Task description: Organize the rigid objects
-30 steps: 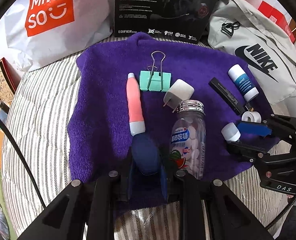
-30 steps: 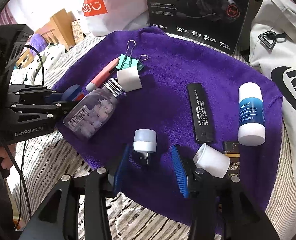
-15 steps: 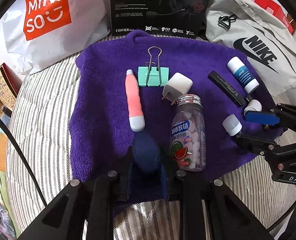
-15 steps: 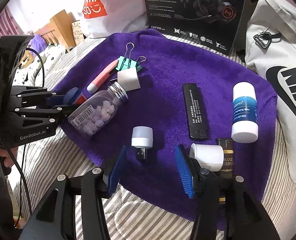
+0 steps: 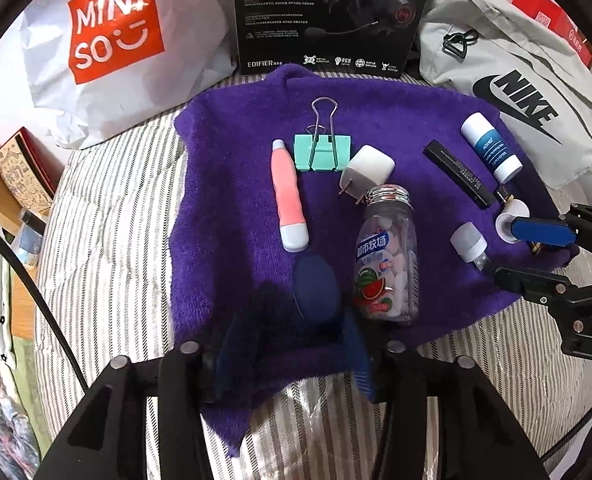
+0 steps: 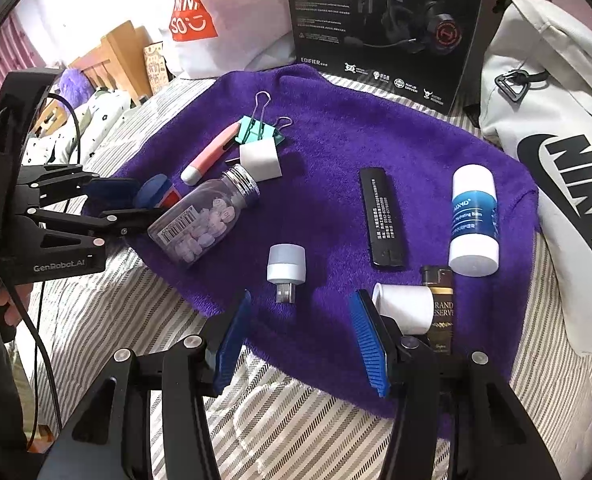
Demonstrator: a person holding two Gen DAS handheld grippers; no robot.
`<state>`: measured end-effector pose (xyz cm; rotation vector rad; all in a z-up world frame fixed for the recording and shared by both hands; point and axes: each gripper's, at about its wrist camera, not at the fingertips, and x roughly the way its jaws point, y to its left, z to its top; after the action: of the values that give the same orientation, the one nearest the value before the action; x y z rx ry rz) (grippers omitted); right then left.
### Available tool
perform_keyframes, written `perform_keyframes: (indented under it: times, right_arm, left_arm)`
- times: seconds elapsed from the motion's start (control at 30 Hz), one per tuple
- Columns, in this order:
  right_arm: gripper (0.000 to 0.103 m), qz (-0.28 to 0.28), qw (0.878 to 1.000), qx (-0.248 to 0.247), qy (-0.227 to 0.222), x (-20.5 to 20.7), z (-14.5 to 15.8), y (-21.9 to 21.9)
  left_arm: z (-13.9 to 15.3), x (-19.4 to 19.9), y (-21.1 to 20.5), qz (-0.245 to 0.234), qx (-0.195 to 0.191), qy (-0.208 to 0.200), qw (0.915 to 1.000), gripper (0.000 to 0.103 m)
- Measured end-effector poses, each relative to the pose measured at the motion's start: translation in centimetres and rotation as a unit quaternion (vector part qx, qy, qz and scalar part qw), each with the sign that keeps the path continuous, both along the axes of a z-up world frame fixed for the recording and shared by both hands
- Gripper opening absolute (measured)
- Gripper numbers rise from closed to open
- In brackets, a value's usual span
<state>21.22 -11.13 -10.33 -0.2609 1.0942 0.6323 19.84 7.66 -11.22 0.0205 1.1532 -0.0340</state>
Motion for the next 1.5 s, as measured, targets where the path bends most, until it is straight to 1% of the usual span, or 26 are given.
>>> perform_keyframes:
  times: [0.03,0.1,0.13,0.2,0.27,0.3,0.37,0.4,0.43,0.5,0.57,0.63,0.67,0.73,0.77,0.83,0.97,1.0,1.03,1.1,1.2,1.4,1.5]
  right_arm:
    - [0.052,0.000,1.000,0.000,-0.002,-0.1,0.1,-0.1]
    - [0.052,-0.002,1.000,0.001,-0.003,-0.4,0.3,-0.3]
    - [0.052,-0.003,1.000,0.000,-0.003,-0.5,0.4,-0.4]
    - [0.053,-0.009,1.000,-0.005,-0.006,-1.0,0.5,-0.7]
    - [0.054,-0.016,1.000,-0.009,-0.007,-1.3,0.5,-1.1]
    - [0.054,-0.019,1.000,-0.008,-0.005,-1.5,0.5,-1.4]
    - [0.055,-0.029,1.000,-0.007,-0.002,-1.9,0.3,-2.1]
    - [0.058,-0.033,0.999,-0.010,-0.002,-2.0,0.2,-2.3]
    - [0.061,-0.042,0.999,-0.017,-0.003,-2.2,0.0,-2.7]
    - [0.061,-0.054,0.998,-0.028,-0.013,-2.5,-0.1,-3.2]
    - [0.061,-0.062,0.997,-0.025,-0.025,-3.2,0.3,-3.9]
    - [0.067,-0.073,0.997,-0.022,-0.021,-3.7,0.7,-4.5]
    - [0.067,-0.078,0.997,-0.018,-0.018,-4.0,0.9,-5.0]
    - [0.068,-0.088,0.996,-0.014,-0.018,-4.7,1.2,-5.6]
    - [0.070,-0.096,0.995,-0.014,-0.017,-5.2,1.3,-6.0]
    - [0.084,-0.114,0.993,-0.015,-0.021,-6.0,1.7,-6.7]
    - [0.087,-0.137,0.990,-0.008,-0.026,-8.4,2.8,-7.6]
    - [0.098,-0.143,0.989,-0.013,-0.031,-8.9,3.0,-7.6]
    - [0.103,-0.149,0.988,-0.018,-0.039,-9.5,3.2,-7.6]
    - [0.103,-0.160,0.986,-0.022,-0.050,-10.5,3.7,-7.8]
    - [0.103,-0.184,0.982,-0.003,-0.047,-12.2,4.5,-8.6]
    - [0.103,-0.211,0.976,-0.002,-0.059,-15.2,6.1,-9.7]
    - [0.103,-0.219,0.974,0.004,-0.061,-16.2,6.6,-10.2]
  left_arm:
    - [0.2,-0.2,0.0,0.001,-0.002,-0.002,1.0000,0.054]
    - [0.6,-0.5,-0.1,0.002,-0.003,-0.005,1.0000,0.057]
    - [0.7,-0.7,-0.1,0.006,-0.001,-0.005,1.0000,0.061]
    - [1.0,-1.1,0.0,0.015,0.001,-0.006,0.9999,0.065]
    - [1.4,-1.5,-0.1,0.016,-0.007,-0.008,0.9998,0.067]
    - [1.5,-1.8,-0.1,0.017,-0.010,-0.008,0.9998,0.070]
    - [1.7,-2.3,-0.5,0.013,-0.009,-0.012,0.9998,0.073]
    - [1.8,-2.5,-0.7,0.011,-0.006,-0.013,0.9998,0.077]
    - [1.8,-2.8,-0.9,0.011,-0.003,-0.014,0.9998,0.079]
    - [1.8,-3.2,-1.4,0.012,0.001,-0.014,0.9998,0.079]
    - [1.9,-3.5,-2.0,0.011,0.002,-0.012,0.9999,0.079]
    - [2.1,-4.0,-2.6,0.008,0.004,-0.013,0.9999,0.079]
    - [2.2,-4.3,-2.9,0.007,0.006,-0.015,0.9998,0.079]
    - [2.7,-5.1,-3.5,0.006,0.014,-0.022,0.9997,0.084]
    - [2.9,-5.5,-3.8,0.006,0.016,-0.026,0.9995,0.086]
    - [3.4,-6.5,-4.3,0.007,0.019,-0.036,0.9991,0.094]
    - [4.6,-9.0,-5.6,0.008,0.021,-0.050,0.9985,0.096]
    - [4.9,-9.5,-5.9,0.008,0.020,-0.053,0.9983,0.098]
    - [5.3,-10.1,-6.2,0.009,0.021,-0.058,0.9981,0.099]
    - [6.0,-11.3,-6.7,0.011,0.020,-0.066,0.9976,0.099]
    - [7.2,-13.3,-7.1,0.018,0.011,-0.078,0.9968,0.100]
    - [8.6,-16.0,-6.9,0.042,-0.016,-0.095,0.9945,0.100]
    - [9.1,-17.2,-7.1,0.042,-0.017,-0.104,0.9935,0.100]
